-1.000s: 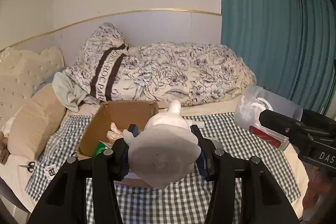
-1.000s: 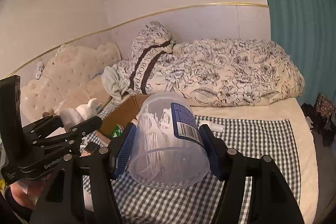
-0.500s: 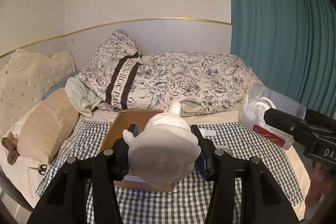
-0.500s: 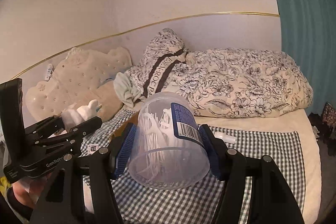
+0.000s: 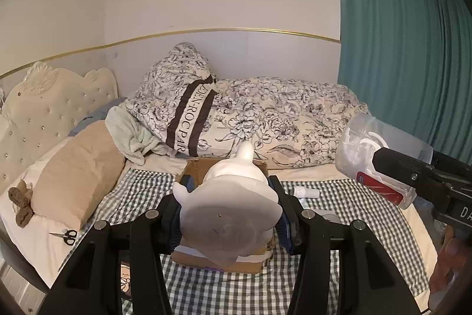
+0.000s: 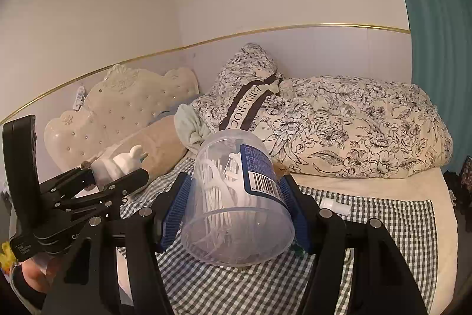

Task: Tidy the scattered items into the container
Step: 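Lift the plush toy and clear tub and carry them to the cardboard box, then lower the plush toy and tub into the cardboard box and open both grippers, then withdraw both grippers from the cardboard box, then move both grippers toward the green packet and tape roll, then grasp the green packet with the left gripper while the right grasps the tape roll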

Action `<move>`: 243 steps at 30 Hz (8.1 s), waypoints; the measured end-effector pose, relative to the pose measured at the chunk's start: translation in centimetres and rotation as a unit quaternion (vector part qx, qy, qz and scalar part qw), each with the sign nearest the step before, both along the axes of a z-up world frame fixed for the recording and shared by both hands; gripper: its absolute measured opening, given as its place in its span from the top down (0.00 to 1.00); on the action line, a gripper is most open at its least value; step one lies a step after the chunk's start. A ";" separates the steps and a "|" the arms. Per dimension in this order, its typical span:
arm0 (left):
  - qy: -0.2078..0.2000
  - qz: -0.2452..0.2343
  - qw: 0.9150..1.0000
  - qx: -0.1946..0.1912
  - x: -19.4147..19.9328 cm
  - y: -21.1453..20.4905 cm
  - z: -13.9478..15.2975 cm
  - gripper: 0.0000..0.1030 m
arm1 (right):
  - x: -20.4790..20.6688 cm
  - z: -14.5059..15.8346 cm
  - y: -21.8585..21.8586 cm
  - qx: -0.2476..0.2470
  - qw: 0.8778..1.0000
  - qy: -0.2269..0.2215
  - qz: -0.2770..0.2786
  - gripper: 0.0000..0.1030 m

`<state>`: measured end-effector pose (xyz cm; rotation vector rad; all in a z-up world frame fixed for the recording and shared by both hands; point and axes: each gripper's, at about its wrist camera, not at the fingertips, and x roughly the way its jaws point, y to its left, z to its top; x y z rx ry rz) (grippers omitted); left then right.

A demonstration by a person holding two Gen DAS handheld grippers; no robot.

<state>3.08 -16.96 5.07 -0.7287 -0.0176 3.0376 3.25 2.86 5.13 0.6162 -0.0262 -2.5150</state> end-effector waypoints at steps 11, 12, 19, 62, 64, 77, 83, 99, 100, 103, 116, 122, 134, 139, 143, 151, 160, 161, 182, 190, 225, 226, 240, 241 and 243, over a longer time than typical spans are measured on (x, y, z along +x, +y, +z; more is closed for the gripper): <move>-0.016 0.006 1.000 0.009 -2.1 -2.0 -1.5 0.50 | -2.1 -1.0 -2.5 0.006 1.000 -0.011 0.013 0.40; -0.018 0.008 1.000 0.009 -2.3 -2.2 -1.6 0.50 | -2.3 -1.2 -2.7 0.007 1.000 -0.013 0.014 0.40; -0.030 0.008 0.999 0.010 -3.9 -2.5 -2.8 0.50 | -4.2 -2.8 -3.6 0.007 0.999 -0.033 0.017 0.40; -0.134 0.032 0.990 0.004 -17.1 -5.0 -14.6 0.50 | -18.5 -15.3 -8.3 0.005 0.989 -0.149 0.005 0.40; -0.143 0.032 0.989 0.001 -17.7 -5.2 -15.4 0.50 | -19.0 -16.1 -8.8 0.010 0.988 -0.155 0.006 0.40; -0.178 0.033 0.983 0.021 -20.3 -6.1 -19.2 0.50 | -20.7 -19.2 -11.1 0.062 0.984 -0.164 0.018 0.39; -0.181 0.035 0.983 0.026 -20.4 -6.3 -19.4 0.49 | -20.8 -19.1 -10.8 0.063 0.985 -0.161 0.005 0.39; -0.130 0.041 0.990 0.029 -17.6 -5.4 -13.3 0.19 | -18.1 -14.4 -7.8 0.041 0.991 -0.128 -0.018 0.36; -0.127 0.041 0.991 0.029 -17.4 -5.3 -12.9 0.18 | -17.9 -14.0 -7.6 0.040 0.991 -0.125 -0.019 0.35; -0.118 0.042 0.992 0.031 -16.5 -5.0 -11.5 0.12 | -16.9 -12.7 -6.9 0.037 0.992 -0.115 -0.023 0.33; -0.082 0.027 0.996 0.037 -12.4 -1.8 -6.6 0.02 | -13.0 -7.5 -1.4 0.030 0.995 -0.076 -0.062 0.14; -0.073 0.020 0.996 0.037 -11.1 0.1 -5.5 0.00 | -10.7 -5.7 1.8 0.040 0.993 -0.051 -0.097 0.00; -0.055 0.002 0.998 0.018 -8.5 4.6 -4.1 0.00 | -8.5 -4.6 7.1 0.033 0.991 -0.051 -0.119 0.00; -0.051 -0.007 0.998 0.021 -7.4 6.1 -3.8 0.00 | -7.6 -4.4 9.2 0.032 0.990 -0.048 -0.132 0.00; -0.050 -0.012 0.998 0.025 -6.7 7.5 -3.7 0.00 | -6.7 -4.3 10.9 0.024 0.989 -0.048 -0.137 0.00; -0.054 -0.031 0.998 0.023 -6.3 10.9 -4.4 0.00 | -5.2 -4.8 13.4 0.044 0.988 -0.043 -0.139 0.00; -0.076 -0.049 0.996 0.021 -6.4 13.8 -7.1 0.00 | -5.0 -6.9 16.5 0.043 0.986 -0.065 -0.149 0.00; -0.080 -0.052 0.995 0.027 -6.4 13.9 -7.5 0.00 | -4.9 -7.2 16.7 0.041 0.986 -0.068 -0.149 0.00; -0.158 -0.074 0.985 0.014 -9.7 18.0 -17.1 0.00 | -7.0 -17.7 18.0 0.063 0.979 -0.139 -0.136 0.00; -0.184 -0.072 0.980 0.009 -11.7 18.2 -19.7 0.00 | -8.4 -20.4 16.8 0.080 0.977 -0.154 -0.121 0.00; -0.272 -0.066 0.960 0.028 -21.1 19.0 -30.2 0.06 | -16.1 -30.8 14.5 0.113 0.968 -0.203 -0.093 0.00; -0.275 -0.066 0.959 0.030 -21.3 19.0 -30.6 0.07 | -16.3 -31.1 14.4 0.114 0.968 -0.204 -0.091 0.00; -0.291 -0.062 0.953 0.052 -23.7 18.8 -33.0 0.09 | -18.9 -33.3 12.2 0.134 0.970 -0.185 -0.078 0.00; -0.291 -0.060 0.953 0.051 -23.7 18.8 -33.0 0.10 | -19.0 -33.2 12.1 0.135 0.971 -0.181 -0.078 0.00; -0.288 -0.057 0.955 0.048 -23.7 18.7 -33.0 0.16 | -19.1 -33.1 11.8 0.139 0.972 -0.171 -0.078 0.01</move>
